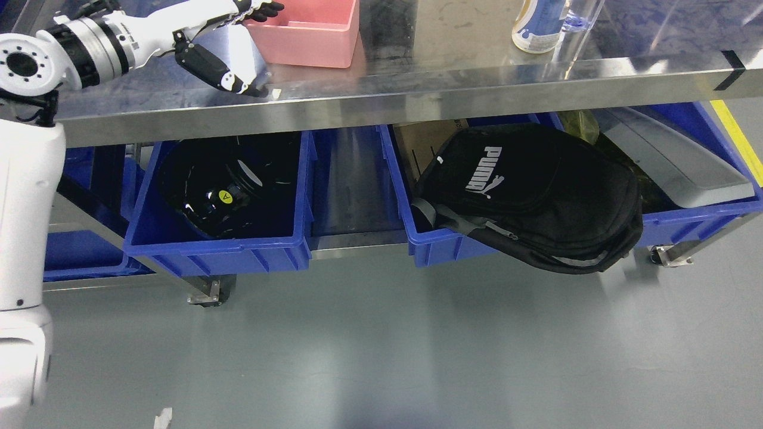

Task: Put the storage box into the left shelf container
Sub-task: 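Grasp the pink storage box's edge with the left hand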

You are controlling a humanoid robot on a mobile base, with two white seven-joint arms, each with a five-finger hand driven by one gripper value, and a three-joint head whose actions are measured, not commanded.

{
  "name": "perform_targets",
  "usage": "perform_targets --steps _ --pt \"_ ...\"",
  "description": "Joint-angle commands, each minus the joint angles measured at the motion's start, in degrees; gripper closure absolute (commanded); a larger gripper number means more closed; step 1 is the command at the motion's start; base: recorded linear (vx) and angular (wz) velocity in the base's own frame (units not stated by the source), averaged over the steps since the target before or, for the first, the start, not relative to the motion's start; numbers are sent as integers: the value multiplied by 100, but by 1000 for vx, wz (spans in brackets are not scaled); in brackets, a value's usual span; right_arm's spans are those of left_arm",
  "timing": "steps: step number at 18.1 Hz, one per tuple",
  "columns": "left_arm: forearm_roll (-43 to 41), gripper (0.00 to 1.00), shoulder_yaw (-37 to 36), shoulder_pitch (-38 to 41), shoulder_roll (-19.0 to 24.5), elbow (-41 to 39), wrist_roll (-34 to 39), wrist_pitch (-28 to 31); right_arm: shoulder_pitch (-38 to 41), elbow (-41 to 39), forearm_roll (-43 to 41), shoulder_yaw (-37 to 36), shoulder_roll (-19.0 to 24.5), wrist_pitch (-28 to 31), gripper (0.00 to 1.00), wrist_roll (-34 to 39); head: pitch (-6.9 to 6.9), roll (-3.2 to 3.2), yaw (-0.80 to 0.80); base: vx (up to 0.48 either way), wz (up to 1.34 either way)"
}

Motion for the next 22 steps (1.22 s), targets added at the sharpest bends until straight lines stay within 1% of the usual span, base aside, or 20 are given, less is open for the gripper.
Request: perform_targets --steps 1,6,8,12,15,16,19,22 --pt "-119 1 -318 -798 -626 754 0 -4 -18 -100 -123 0 -100 5 0 -35 0 0 0 0 0" --pt "-110 1 -370 -861 -687 789 -9 5 -26 -100 -123 0 -100 5 0 -26 0 0 0 0 0" --pt "-136 1 -527 -817 -959 1113 0 5 -18 -100 -123 0 -100 5 0 -35 0 0 0 0 0" --pt "-364 2 -616 -773 -1311 1615 26 -57 -18 -100 -123 0 -100 -4 0 -26 0 0 0 0 0" --pt "-899 2 -616 -773 -1505 1932 44 -57 -26 -100 -123 -9 -100 5 0 -26 0 0 0 0 0" --pt "-1066 5 -616 -773 -1531 2045 44 -57 -27 -100 -123 0 -100 5 0 -35 0 0 0 0 0" --pt "-1103 14 -581 -781 -1567 2266 53 -57 -27 -100 -123 0 -100 5 0 -26 0 0 0 0 0" --pt "-1077 28 -432 -790 -1584 2319 35 -57 -18 -100 -123 0 -100 5 0 -26 0 0 0 0 0"
